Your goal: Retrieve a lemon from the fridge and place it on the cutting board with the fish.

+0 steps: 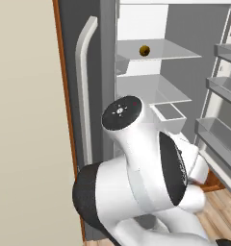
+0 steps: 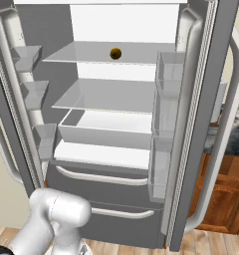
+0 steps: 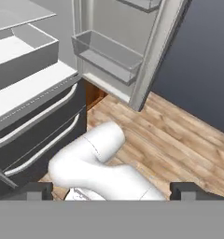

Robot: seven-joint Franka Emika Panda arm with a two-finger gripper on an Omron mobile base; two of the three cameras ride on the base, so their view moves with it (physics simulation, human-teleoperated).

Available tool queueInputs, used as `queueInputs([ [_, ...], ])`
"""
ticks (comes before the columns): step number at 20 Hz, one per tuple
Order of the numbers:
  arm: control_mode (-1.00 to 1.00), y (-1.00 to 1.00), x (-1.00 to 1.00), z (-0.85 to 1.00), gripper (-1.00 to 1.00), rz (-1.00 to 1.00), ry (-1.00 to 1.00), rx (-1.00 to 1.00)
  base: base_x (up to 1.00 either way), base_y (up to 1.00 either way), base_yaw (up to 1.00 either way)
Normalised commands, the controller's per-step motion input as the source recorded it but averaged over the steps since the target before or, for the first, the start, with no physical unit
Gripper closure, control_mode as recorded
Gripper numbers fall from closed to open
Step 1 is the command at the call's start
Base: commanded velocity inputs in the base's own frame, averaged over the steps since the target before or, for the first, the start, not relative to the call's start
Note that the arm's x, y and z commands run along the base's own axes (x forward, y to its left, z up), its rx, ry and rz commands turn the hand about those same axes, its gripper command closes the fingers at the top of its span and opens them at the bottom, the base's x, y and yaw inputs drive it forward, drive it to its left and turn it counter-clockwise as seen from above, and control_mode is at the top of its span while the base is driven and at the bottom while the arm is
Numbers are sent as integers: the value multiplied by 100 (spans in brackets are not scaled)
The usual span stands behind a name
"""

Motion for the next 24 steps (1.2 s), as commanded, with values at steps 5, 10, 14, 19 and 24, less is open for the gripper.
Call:
queueInputs([
  [5, -100, -74, 14, 11, -100, 25, 5, 45, 0, 0, 0],
  [10, -100, -35, 61, 22, -100, 15, 21, 42, 0, 0, 0],
  [14, -100, -16, 87, -10, -100, 9, 27, 45, 0, 0, 0],
  [19, -100, 8, 87, -36, -100, 14, 5, 36, 0, 0, 0],
  [24, -100, 9, 87, -23, -100, 12, 0, 28, 0, 0, 0],
])
